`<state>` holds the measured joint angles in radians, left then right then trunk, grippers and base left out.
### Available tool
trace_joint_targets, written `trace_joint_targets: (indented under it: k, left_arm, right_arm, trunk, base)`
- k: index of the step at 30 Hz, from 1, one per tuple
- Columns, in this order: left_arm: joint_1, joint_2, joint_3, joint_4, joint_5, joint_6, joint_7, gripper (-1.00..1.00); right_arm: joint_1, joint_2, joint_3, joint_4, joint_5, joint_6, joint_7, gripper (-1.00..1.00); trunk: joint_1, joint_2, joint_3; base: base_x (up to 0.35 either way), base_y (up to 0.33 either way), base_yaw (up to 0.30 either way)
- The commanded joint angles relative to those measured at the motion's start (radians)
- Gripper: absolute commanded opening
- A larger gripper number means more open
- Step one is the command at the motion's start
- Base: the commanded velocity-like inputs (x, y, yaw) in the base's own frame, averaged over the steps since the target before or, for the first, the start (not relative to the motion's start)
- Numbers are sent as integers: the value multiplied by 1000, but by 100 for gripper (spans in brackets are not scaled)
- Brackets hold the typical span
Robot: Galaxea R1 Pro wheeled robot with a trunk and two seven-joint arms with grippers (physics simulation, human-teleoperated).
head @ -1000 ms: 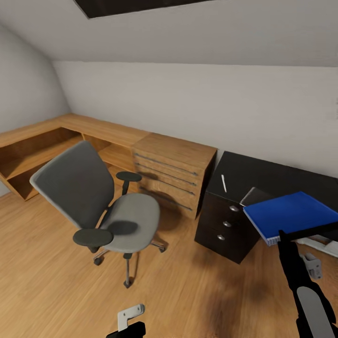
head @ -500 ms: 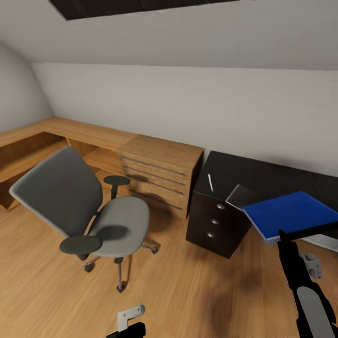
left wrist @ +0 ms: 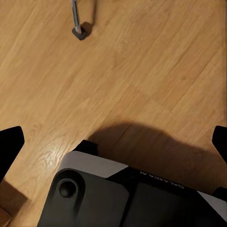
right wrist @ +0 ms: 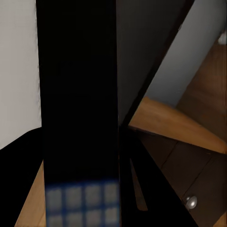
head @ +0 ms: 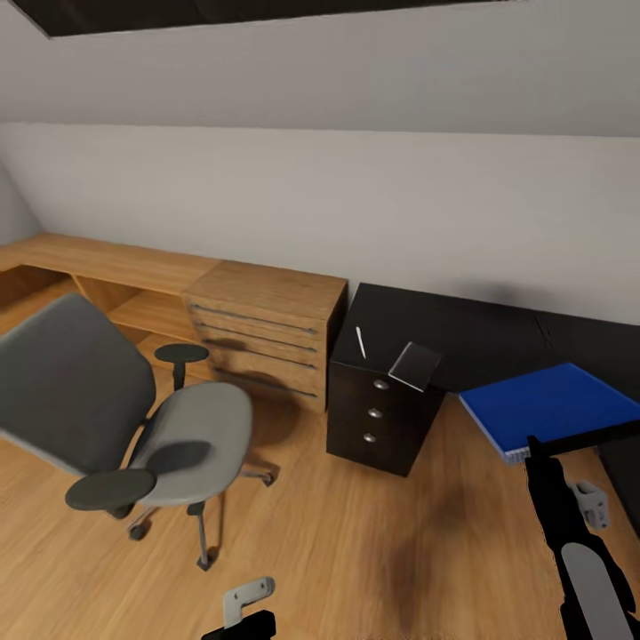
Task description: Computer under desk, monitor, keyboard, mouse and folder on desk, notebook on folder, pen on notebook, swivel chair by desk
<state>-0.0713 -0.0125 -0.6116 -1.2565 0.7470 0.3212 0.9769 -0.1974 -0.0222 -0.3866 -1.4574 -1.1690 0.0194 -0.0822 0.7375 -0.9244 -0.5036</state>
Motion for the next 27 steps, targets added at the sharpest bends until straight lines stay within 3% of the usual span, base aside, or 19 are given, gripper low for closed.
trace_joint_targets:
  k: [1, 18, 27]
  left_arm:
    - [-1, 0, -1, -1, 3, 6, 6, 100]
    - [-1, 0, -1, -1, 3, 4, 6, 100]
    - [-1, 0, -4, -1, 5, -41, 5, 100]
  right_arm:
    - [-1, 0, 0, -2, -8, 2, -5, -100]
    - [-1, 0, 1, -1, -8, 2, -5, -100]
    - [-1, 5, 10, -28, -12, 4, 14, -100]
  trunk:
    - [0, -1, -1]
    - [0, -1, -1]
    - [0, -1, -1]
  base:
    - [0, 0, -271]
    - [17, 0, -266]
    - [136, 0, -17]
